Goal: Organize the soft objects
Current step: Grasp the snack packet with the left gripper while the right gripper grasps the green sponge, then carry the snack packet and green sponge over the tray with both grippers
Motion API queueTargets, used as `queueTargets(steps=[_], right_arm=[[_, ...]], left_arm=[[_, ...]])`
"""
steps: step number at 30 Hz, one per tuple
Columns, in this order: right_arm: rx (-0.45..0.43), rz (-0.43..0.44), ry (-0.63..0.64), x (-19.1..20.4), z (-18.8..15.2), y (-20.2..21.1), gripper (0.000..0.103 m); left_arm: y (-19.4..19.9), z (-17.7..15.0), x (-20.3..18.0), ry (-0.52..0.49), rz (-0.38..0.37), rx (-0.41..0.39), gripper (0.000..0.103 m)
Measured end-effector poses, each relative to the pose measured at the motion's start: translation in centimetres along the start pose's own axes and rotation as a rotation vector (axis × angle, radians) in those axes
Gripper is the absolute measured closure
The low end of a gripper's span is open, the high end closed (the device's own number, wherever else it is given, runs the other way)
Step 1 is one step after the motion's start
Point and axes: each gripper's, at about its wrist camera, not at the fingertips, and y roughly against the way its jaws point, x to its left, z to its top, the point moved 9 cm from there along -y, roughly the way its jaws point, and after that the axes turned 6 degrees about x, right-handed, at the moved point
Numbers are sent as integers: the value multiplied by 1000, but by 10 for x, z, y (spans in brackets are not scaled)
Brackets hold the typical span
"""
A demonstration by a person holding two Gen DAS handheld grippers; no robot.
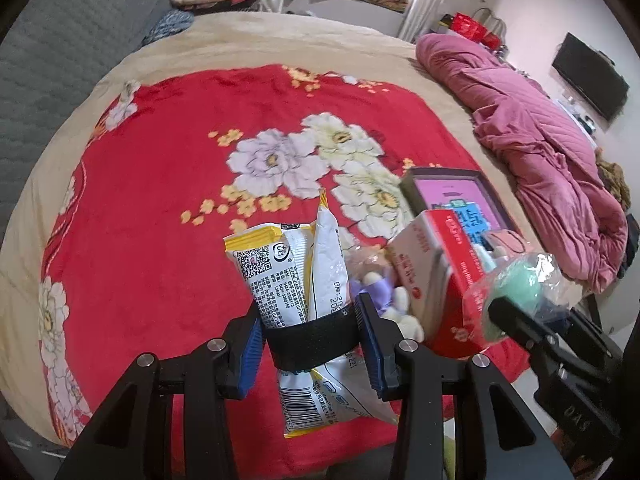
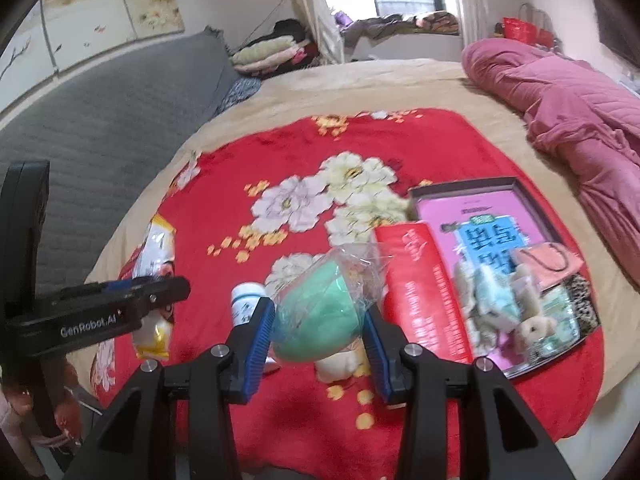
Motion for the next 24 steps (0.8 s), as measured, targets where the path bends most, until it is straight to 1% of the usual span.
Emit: queueTargets(steps=[5,14,24], right_arm=[[-44,-27,-30,-23,11,19,59],[-104,-71,-88,-72,23,52,59],[-168,-138,-169,-133,25,91,59]], left_arm=[[9,8,-24,-37,-13,-19,59],[15,14,-74,-120,-34,-27,59],[17,19,-145,-218,-80,-29,59]])
